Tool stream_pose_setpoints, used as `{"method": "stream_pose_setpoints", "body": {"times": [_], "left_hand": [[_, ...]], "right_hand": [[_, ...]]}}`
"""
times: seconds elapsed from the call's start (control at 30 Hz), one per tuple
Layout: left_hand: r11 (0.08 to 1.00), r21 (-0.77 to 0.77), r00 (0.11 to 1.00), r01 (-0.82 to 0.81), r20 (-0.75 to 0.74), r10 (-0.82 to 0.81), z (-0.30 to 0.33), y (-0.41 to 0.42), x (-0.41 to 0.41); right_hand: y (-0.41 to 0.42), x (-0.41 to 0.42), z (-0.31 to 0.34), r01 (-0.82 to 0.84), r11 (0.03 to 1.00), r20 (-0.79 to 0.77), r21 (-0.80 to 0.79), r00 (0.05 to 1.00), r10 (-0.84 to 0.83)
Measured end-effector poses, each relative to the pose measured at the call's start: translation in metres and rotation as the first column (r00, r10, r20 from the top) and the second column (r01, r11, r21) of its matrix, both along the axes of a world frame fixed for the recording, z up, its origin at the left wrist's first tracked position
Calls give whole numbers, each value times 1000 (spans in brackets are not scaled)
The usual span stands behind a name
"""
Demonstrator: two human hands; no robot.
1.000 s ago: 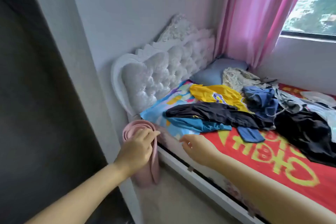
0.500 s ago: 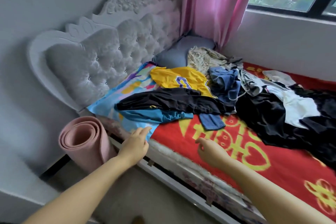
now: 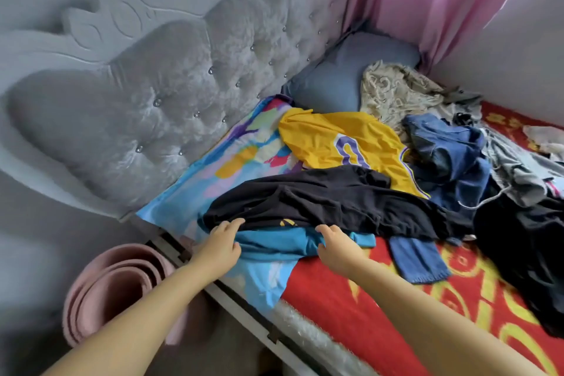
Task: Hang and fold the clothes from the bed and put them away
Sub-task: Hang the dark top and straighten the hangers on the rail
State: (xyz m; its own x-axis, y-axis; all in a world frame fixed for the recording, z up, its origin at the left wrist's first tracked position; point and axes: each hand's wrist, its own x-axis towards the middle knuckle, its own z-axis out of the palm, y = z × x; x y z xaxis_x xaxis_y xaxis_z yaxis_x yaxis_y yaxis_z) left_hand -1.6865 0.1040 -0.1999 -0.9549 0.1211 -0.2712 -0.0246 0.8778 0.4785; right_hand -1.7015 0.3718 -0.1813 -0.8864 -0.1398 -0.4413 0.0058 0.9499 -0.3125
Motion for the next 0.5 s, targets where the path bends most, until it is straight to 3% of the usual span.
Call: {"method": "stream_pose_setpoints", "body": {"times": [0.2, 0.33, 0.4, 0.5], "left_hand": [[976, -213, 991, -34, 123, 62, -66, -43, -90], [964, -265, 974, 16, 223, 45, -110, -65, -113], [973, -227, 958, 45, 287, 22, -131, -71, -116], [984, -178, 984, -34, 168, 64, -148, -72, -115]], "right_hand": [[-57, -118, -57, -32, 999, 44, 27, 999, 30], [-82, -168, -91, 12, 1000, -7, -29, 1000, -12], [-91, -178, -112, 43, 999, 43, -24, 998, -42], [-94, -168, -138, 51, 997, 111, 61, 992, -58]]}}
